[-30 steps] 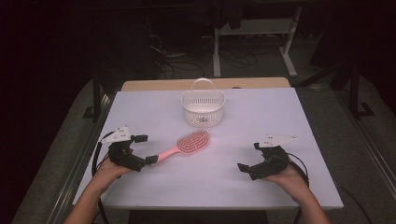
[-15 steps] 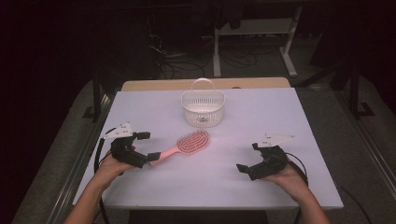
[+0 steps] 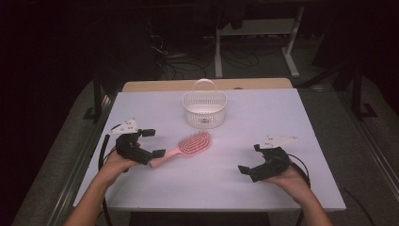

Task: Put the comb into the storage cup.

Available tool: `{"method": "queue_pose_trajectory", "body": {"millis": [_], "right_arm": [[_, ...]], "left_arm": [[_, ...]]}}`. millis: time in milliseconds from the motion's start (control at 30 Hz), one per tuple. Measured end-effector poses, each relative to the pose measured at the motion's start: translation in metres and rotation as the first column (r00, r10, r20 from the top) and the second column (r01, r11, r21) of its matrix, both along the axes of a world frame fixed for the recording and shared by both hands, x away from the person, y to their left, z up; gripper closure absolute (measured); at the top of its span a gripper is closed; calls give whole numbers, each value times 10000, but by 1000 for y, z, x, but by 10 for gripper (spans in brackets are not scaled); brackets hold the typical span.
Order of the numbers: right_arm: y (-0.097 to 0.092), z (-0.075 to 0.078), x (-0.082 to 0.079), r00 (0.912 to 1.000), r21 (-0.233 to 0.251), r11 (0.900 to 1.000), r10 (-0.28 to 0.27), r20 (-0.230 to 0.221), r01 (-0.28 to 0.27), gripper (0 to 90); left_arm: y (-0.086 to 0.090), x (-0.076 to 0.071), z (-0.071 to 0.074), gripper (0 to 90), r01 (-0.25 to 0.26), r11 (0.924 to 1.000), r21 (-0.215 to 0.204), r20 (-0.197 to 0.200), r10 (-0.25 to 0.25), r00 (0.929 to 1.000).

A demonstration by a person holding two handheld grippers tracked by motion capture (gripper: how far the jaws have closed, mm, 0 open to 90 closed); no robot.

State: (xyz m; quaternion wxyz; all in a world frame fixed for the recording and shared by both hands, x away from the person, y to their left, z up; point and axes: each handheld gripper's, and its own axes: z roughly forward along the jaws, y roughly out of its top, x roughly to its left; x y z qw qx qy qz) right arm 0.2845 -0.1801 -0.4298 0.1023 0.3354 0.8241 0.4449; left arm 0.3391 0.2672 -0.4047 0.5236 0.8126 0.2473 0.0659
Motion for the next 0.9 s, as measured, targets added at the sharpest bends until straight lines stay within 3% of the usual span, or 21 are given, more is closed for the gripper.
{"method": "queue_pose_trajectory", "body": {"millis": [400, 900], "right_arm": [[1, -1, 0, 10000, -13, 10000, -17, -24, 17, 0], [1, -1, 1, 10000, -26, 10000, 10, -34, -10, 0]], "left_arm": [[-4, 8, 9, 0, 47, 9999, -161, 56, -46, 10000], [-13, 18, 14, 0, 199, 9998, -58, 121, -199, 9997]]}}
